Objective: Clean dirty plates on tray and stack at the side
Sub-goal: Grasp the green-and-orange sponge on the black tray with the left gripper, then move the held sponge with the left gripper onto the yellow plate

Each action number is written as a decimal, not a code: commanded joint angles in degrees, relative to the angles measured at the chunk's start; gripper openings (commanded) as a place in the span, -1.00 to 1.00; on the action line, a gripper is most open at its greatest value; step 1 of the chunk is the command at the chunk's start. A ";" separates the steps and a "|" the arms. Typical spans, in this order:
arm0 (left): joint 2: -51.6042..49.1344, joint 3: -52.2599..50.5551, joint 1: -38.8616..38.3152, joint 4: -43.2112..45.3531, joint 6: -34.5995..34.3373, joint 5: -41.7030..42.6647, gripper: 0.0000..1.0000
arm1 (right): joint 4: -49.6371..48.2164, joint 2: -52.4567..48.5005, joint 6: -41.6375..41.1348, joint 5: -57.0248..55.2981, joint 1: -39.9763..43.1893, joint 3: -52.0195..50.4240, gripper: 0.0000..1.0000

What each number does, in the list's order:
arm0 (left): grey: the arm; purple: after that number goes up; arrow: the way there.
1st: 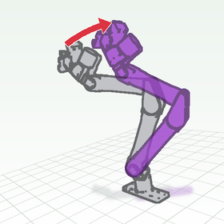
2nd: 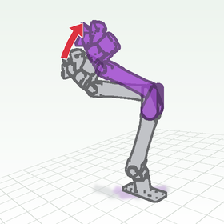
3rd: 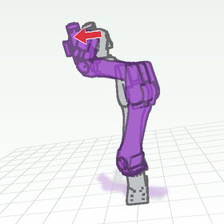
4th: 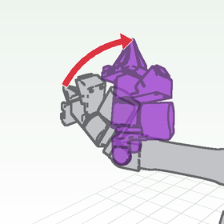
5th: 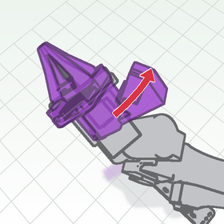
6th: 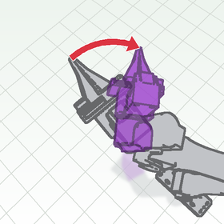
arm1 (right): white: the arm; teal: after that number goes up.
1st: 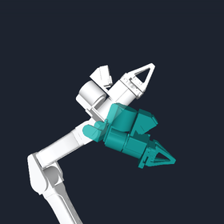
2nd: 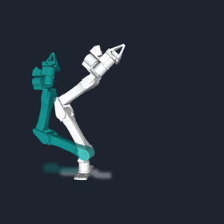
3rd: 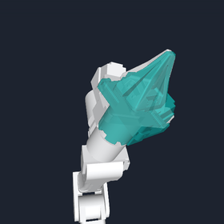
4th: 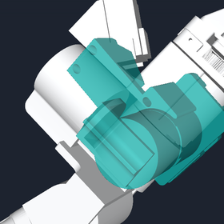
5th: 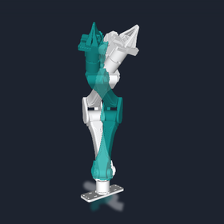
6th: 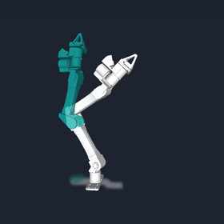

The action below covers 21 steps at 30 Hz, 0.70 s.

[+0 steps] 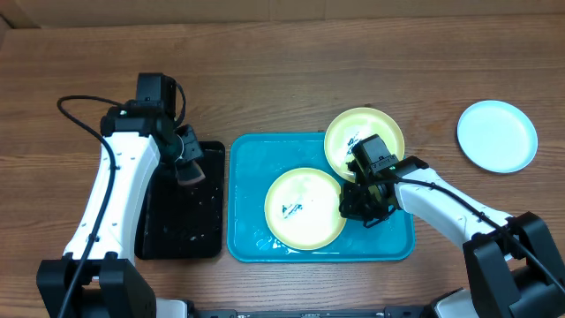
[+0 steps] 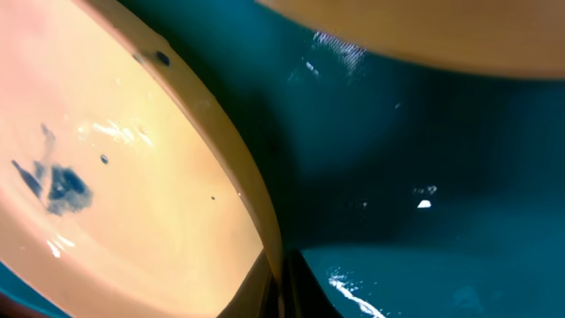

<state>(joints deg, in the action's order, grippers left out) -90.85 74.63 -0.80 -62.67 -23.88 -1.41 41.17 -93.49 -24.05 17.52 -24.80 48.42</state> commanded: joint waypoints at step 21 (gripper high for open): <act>0.31 1.36 -9.29 -0.94 6.01 5.92 -0.91 | -1.07 -0.20 6.49 -6.36 -2.27 3.85 -0.92</act>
<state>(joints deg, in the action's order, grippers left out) -90.87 74.63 -7.75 -64.01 -19.03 2.72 40.80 -93.49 -18.39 11.57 -25.56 50.94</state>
